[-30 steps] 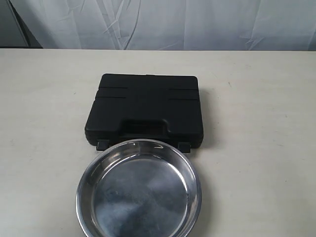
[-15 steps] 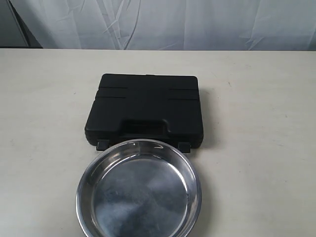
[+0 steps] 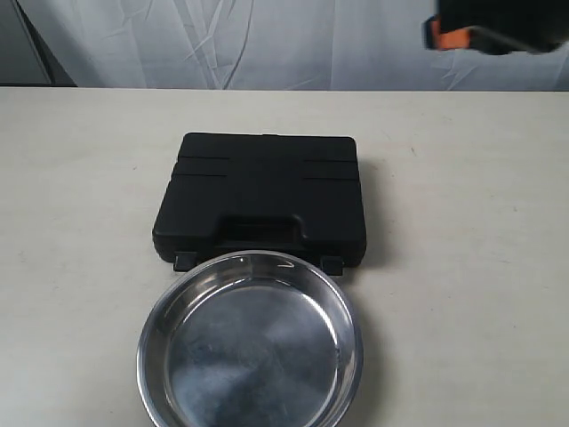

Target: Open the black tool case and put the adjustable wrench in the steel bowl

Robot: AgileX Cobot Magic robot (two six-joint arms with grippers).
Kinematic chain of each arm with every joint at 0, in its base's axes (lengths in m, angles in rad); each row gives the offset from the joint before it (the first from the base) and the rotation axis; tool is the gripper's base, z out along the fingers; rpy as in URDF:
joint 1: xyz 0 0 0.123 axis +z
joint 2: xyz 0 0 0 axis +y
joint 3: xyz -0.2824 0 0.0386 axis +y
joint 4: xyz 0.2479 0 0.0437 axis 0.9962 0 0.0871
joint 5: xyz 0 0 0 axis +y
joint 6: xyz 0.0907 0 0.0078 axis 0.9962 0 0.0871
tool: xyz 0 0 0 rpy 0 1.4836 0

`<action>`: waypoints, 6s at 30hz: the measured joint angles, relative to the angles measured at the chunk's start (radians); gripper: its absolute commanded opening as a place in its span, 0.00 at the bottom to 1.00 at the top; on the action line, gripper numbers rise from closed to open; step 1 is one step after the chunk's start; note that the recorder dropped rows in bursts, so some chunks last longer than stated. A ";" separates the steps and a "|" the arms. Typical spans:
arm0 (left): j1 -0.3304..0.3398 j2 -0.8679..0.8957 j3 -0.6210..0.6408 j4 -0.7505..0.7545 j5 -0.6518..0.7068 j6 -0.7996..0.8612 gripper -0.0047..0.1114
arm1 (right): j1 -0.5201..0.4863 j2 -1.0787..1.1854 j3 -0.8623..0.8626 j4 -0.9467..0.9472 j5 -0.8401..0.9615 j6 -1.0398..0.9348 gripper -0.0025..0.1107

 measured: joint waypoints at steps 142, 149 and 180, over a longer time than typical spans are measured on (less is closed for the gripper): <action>0.000 0.000 0.000 0.000 0.000 0.000 0.04 | 0.517 0.857 -0.420 -0.720 0.150 0.162 0.32; 0.000 0.000 0.000 0.000 0.000 0.000 0.04 | 0.517 0.864 -0.417 -0.708 0.205 0.191 0.32; 0.000 0.000 0.000 0.000 0.000 0.000 0.04 | 0.446 0.874 -0.417 -0.640 0.123 -0.034 0.38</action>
